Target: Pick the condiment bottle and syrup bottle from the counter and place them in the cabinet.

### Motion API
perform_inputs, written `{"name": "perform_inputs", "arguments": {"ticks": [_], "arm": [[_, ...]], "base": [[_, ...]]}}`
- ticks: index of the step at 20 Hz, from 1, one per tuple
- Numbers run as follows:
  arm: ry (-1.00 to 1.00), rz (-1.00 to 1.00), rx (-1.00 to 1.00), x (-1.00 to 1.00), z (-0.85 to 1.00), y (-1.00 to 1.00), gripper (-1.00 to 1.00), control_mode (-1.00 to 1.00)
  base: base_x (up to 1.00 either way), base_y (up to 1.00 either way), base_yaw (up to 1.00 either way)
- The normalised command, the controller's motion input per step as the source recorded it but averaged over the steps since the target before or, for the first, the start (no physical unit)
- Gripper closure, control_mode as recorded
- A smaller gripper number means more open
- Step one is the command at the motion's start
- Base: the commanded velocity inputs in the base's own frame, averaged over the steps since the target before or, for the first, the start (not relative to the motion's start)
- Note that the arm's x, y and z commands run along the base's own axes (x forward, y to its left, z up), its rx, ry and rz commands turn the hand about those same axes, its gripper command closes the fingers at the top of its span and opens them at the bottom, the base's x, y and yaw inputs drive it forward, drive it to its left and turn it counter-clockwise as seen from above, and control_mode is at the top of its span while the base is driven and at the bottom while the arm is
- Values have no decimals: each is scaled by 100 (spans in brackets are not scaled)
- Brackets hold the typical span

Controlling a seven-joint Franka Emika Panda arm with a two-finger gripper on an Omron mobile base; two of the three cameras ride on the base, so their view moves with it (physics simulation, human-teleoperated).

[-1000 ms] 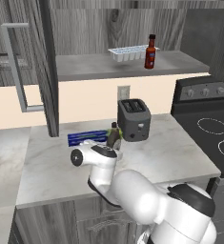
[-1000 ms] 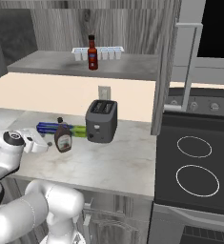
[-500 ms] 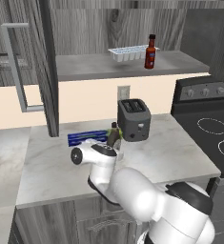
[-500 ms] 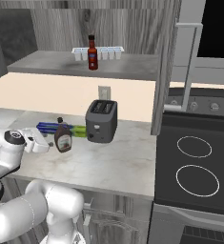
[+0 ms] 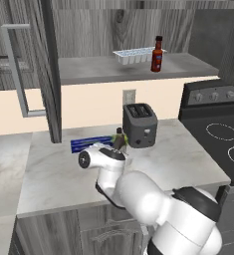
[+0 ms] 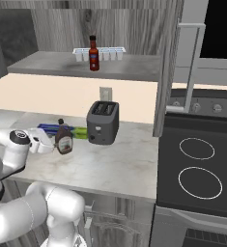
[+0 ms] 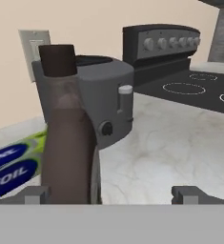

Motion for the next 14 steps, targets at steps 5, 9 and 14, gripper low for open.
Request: {"name": "perform_inputs", "arguments": {"ticks": [5, 9, 14], "arm": [[0, 0, 0, 21, 0, -17, -100, -100], [0, 0, 0, 25, 0, -1, -100, -100], [0, 0, 0, 9, 0, 21, -100, -100]], "base": [[0, 0, 0], [0, 0, 0], [0, 0, 0]]}}
